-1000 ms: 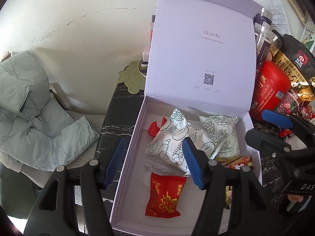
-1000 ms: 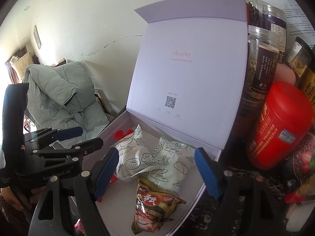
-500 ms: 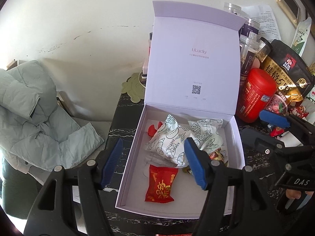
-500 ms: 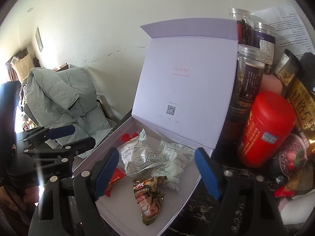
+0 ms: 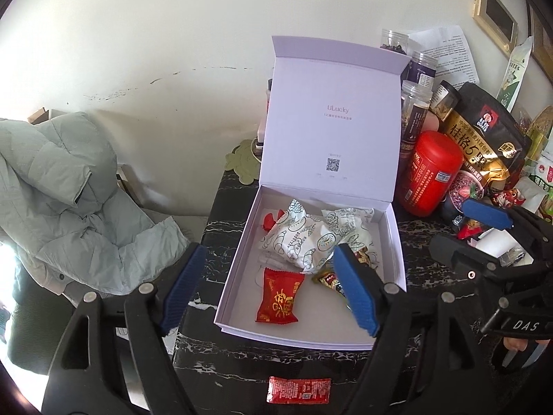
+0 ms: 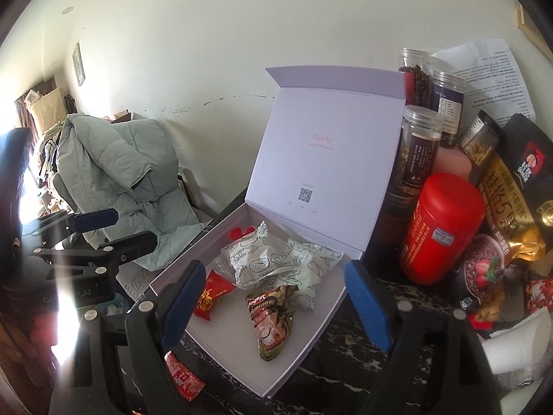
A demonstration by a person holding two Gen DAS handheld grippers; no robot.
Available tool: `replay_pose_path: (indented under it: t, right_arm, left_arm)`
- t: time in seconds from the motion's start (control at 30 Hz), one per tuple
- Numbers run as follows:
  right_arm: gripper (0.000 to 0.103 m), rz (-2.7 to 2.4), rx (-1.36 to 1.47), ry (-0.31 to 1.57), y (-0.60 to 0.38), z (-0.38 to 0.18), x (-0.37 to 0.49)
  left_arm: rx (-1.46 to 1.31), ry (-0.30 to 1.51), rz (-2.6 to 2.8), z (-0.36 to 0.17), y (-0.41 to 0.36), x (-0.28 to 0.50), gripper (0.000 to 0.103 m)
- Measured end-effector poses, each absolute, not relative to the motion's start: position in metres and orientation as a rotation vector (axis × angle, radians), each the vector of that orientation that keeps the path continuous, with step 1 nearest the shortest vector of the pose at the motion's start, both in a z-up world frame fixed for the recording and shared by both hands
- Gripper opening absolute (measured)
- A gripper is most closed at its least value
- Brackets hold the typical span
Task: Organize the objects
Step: 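Move both tools back toward the red packets lying on the table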
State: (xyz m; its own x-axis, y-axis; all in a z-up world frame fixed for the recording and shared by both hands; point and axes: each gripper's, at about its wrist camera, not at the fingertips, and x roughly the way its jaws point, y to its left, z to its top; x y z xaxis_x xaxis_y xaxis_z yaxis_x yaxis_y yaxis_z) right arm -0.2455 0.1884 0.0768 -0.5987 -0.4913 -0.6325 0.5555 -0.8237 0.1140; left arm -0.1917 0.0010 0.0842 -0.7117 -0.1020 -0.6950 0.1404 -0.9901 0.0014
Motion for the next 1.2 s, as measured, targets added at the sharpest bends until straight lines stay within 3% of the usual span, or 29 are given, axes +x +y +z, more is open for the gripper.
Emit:
replay_pose_path:
  t: [0.63,1.2]
  right_arm:
    - [0.085,-2.37,0.874,0.15,0.205,0.085,-0.18]
    - [0.085,-2.314,0.912,0.177,0.209,0.057,-0.132]
  left_arm:
    - [1.082,0.091,-2.775,0.096,0.012,-0.117,0.077]
    - [1.155,0.131,-2.754,0.071,0.019,-0.069,0.077]
